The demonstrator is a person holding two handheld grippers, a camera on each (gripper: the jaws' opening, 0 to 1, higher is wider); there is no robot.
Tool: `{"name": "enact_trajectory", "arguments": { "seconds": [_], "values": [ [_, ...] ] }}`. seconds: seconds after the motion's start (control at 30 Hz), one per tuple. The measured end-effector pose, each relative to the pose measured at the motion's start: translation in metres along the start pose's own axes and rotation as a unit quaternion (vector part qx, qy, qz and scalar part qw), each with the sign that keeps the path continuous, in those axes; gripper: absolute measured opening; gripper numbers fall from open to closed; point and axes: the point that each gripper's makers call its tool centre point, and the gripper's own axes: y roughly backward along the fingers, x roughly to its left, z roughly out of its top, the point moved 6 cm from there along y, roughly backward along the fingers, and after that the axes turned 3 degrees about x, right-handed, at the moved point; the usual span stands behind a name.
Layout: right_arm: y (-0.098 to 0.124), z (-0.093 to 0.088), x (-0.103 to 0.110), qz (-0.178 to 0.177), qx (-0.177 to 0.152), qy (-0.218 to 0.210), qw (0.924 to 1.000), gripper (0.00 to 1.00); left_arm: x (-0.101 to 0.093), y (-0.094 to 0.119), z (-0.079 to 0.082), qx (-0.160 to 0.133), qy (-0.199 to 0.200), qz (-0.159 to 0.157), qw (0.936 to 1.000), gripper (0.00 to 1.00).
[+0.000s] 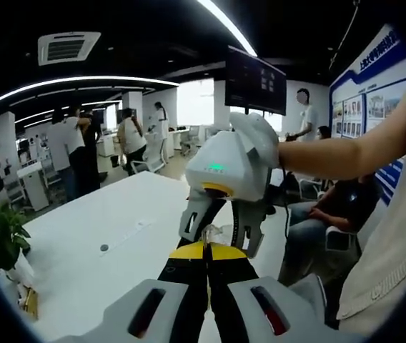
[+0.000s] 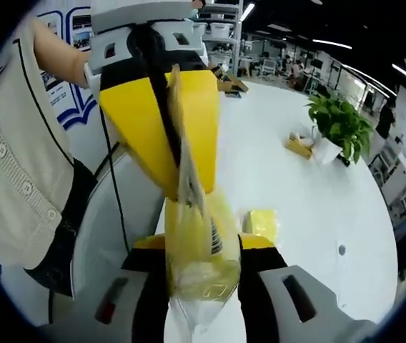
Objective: Compare the silicone blocks by pressing each to a similar depth, holding the contact briefly, and releasing to observe deformation and rebound differences across the visible hardness samples.
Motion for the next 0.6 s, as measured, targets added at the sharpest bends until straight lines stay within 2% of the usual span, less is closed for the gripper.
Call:
{"name": "enact_trajectory", "arguments": {
  "seconds": [0.3, 0.43, 0.47, 0.6],
  "values": [
    [0.0, -0.003, -0.005, -0.033, -0.036, -0.01, 0.9988, 0.46, 0.005, -0.002, -0.005, 0.004, 0.011, 0.0, 0.9999, 0.0],
    [0.002, -0.004, -0.006, -0.065, -0.067, -0.01, 0.9956, 0.48, 0.006, -0.003, -0.008, 0.007, 0.015, 0.001, 0.9999, 0.0],
    [0.004, -0.003, -0.004, -0.079, -0.092, -0.003, 0.9927, 0.48, 0.007, -0.003, -0.009, 0.007, 0.017, 0.0, 0.9998, 0.0],
    [0.008, -0.012, -0.002, -0.097, -0.108, -0.018, 0.9892, 0.49, 0.008, -0.005, -0.013, 0.009, 0.023, 0.0, 0.9997, 0.0]
  ]
}}
